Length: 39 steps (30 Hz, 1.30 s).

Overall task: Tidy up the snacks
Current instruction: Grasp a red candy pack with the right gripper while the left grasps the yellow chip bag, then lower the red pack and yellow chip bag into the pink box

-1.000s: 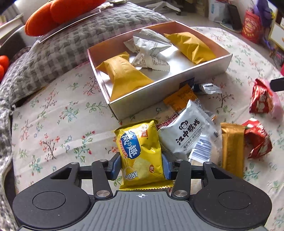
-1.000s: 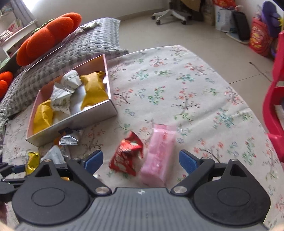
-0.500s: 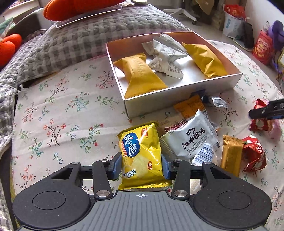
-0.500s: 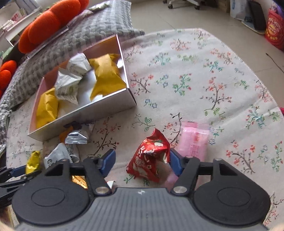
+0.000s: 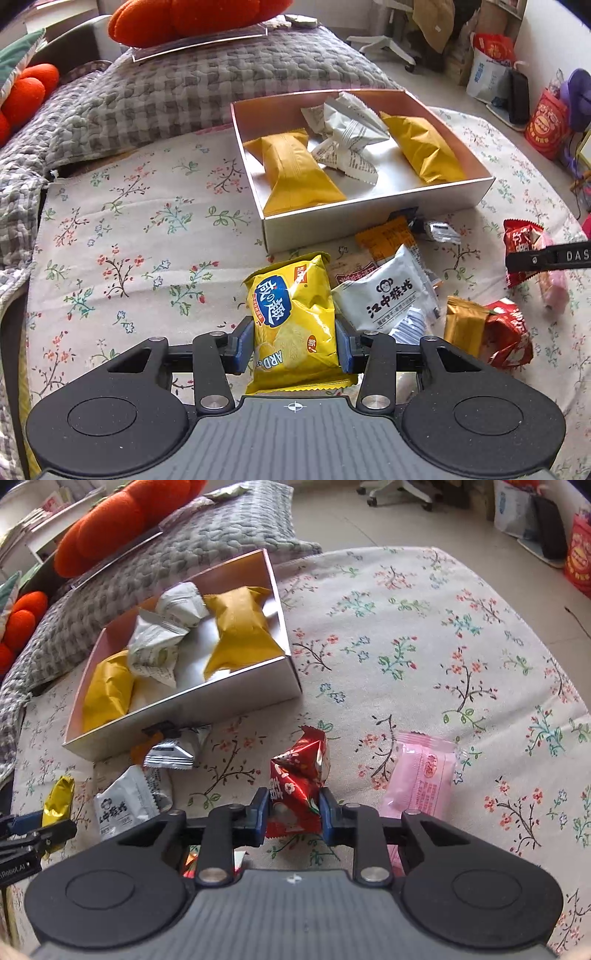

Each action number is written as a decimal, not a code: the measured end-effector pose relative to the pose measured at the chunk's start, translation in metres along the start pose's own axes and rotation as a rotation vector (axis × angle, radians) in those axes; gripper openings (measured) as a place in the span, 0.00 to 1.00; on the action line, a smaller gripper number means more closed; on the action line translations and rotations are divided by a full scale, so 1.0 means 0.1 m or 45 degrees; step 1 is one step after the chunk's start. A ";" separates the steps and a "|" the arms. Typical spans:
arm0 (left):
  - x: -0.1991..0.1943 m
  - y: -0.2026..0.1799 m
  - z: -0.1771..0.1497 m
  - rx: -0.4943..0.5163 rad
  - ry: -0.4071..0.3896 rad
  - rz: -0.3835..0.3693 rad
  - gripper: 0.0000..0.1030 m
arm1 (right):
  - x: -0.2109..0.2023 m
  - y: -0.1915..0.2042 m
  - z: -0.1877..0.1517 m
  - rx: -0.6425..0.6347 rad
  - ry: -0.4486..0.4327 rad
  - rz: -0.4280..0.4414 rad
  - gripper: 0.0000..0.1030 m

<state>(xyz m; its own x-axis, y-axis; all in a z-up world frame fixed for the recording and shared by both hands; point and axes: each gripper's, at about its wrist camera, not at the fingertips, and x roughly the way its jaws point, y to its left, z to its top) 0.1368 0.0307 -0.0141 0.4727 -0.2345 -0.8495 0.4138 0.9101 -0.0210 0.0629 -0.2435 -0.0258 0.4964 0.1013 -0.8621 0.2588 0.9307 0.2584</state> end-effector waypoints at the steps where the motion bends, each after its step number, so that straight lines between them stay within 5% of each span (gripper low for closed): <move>1: -0.02 0.00 0.00 -0.008 -0.007 -0.005 0.40 | -0.02 0.01 -0.01 -0.007 -0.005 0.005 0.24; 22: -0.19 -0.23 0.40 -0.065 -0.143 -0.108 0.40 | -0.29 0.31 0.26 -0.173 -0.135 0.124 0.24; 39: 0.24 -0.43 0.94 -0.075 -0.142 -0.091 0.40 | -0.14 0.34 0.68 -0.189 -0.160 0.144 0.24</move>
<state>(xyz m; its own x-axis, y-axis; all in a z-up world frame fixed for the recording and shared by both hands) 0.2042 -0.0461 0.0159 0.5284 -0.3331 -0.7809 0.4048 0.9074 -0.1131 0.1205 -0.2375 0.0249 0.6171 0.1725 -0.7678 0.0750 0.9583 0.2756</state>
